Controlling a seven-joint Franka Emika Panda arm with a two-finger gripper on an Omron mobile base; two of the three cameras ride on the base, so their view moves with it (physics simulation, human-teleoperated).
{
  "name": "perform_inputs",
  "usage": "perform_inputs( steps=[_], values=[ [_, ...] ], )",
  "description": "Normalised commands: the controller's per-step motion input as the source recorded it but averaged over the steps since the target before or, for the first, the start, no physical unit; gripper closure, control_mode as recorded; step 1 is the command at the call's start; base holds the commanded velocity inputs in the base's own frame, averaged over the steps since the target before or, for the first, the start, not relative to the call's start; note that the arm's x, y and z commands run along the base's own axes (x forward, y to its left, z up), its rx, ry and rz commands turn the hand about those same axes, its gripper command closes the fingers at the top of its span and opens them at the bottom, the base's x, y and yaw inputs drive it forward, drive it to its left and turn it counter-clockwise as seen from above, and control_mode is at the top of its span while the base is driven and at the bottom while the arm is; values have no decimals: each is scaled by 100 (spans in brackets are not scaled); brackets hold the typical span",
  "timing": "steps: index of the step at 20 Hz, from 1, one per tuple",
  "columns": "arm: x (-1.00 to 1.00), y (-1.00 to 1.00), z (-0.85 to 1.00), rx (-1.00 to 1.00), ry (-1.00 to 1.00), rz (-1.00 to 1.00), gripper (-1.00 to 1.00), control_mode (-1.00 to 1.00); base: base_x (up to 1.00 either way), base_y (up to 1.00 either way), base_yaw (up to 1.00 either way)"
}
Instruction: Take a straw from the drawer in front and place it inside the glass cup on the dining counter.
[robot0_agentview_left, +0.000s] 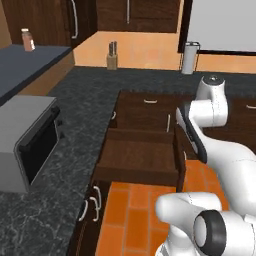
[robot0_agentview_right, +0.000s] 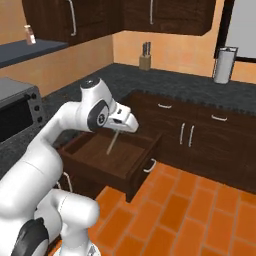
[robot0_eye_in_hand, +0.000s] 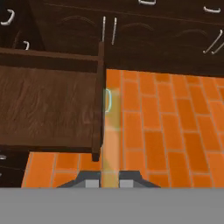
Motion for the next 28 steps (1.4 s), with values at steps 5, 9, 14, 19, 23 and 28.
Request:
perform_inputs(
  steps=[5,9,14,19,23,28],
  values=[
    [0,0,0,0,0,0,100,100,-7,-81,-49],
    [0,0,0,0,0,0,100,100,2,-49,-76],
    [0,0,0,0,0,0,100,100,0,-34,-82],
    [0,0,0,0,0,0,100,100,-23,-11,-71],
    [0,0,0,0,0,0,100,100,-69,-28,-30],
    [0,0,0,0,0,0,100,100,-99,-64,0]
  ],
)
